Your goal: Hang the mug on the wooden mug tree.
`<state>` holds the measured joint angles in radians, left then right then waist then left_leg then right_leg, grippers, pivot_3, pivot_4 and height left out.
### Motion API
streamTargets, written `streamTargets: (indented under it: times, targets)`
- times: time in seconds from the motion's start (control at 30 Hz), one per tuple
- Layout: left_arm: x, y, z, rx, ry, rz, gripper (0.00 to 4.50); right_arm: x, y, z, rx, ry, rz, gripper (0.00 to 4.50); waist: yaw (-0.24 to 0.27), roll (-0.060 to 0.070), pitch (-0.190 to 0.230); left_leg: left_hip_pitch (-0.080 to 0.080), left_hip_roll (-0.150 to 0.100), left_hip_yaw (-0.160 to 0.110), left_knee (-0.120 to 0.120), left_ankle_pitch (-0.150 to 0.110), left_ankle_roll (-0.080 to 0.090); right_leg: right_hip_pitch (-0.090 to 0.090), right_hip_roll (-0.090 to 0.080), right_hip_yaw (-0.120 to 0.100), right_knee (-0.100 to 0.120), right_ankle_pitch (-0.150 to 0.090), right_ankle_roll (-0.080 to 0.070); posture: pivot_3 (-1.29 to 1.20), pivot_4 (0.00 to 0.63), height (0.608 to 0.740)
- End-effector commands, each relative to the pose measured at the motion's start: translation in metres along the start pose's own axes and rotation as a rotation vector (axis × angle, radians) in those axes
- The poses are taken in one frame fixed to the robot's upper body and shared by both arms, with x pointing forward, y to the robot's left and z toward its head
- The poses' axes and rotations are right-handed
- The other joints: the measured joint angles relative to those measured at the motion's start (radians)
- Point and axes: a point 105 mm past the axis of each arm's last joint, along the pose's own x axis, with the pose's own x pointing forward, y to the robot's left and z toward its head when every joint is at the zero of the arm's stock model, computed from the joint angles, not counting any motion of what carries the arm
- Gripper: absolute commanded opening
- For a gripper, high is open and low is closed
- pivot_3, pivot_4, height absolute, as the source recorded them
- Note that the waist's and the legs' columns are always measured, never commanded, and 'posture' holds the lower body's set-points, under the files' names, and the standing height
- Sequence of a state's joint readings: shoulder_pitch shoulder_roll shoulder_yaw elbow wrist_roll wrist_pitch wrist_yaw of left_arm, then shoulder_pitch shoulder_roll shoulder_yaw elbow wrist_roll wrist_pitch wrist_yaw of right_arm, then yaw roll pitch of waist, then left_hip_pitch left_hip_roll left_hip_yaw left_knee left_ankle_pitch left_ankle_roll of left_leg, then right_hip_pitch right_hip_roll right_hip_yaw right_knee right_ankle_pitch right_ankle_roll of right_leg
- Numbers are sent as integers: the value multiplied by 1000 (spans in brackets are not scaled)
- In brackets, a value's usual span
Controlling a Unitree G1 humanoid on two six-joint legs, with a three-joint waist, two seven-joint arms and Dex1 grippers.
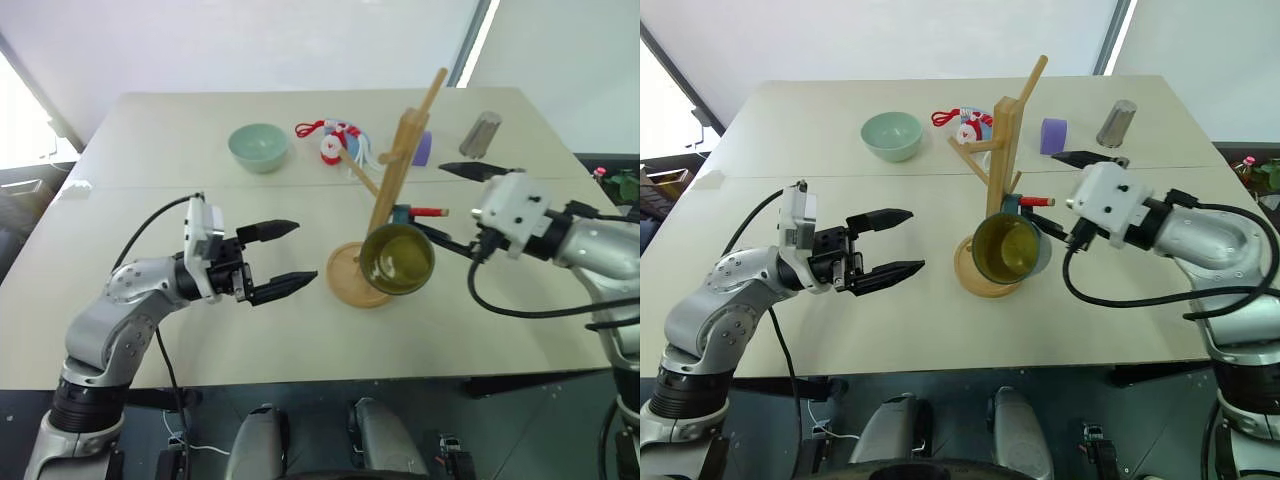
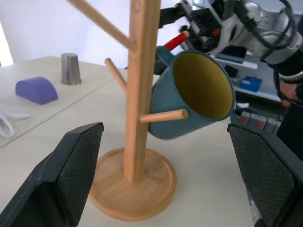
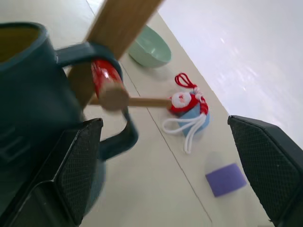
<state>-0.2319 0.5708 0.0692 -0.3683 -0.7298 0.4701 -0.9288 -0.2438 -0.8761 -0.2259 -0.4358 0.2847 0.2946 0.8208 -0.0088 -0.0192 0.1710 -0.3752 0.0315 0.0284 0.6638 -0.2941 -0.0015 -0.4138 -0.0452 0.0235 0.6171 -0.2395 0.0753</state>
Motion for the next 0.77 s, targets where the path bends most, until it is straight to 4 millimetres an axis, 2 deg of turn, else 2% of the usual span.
streamTargets:
  times: [0.03,0.1,0.17,0.37,0.53,0.77]
  targets:
    - [-13,16,-7,-7,-10,119,4500,-18,-11,4,101,-61,-92,4445,-1,0,0,0,0,0,0,0,0,0,0,0,0,0,0,0,150,740]
    - [-19,24,-15,-10,0,179,4500,-25,-13,-7,220,-81,-148,4445,-3,0,0,1,0,0,0,0,0,0,0,0,0,0,0,0,150,740]
    - [-28,37,-26,-11,17,278,4500,-32,-6,-31,346,-63,-208,4445,-3,0,0,1,0,0,0,0,0,0,0,0,1,0,0,0,150,740]
    - [-49,65,-49,18,62,537,4500,-40,8,-81,553,-42,-412,4445,-4,-1,-1,2,0,0,0,0,0,1,0,0,1,0,0,0,150,740]
    - [-65,77,-67,59,107,694,4500,-32,21,-99,639,-58,-470,4445,-5,0,-1,2,0,0,0,0,0,1,0,0,2,0,0,0,150,740]
    - [-72,74,-73,36,112,730,4500,-22,31,-112,668,-45,-461,4445,-4,0,-1,2,1,0,0,0,0,1,-1,0,2,0,0,0,150,740]
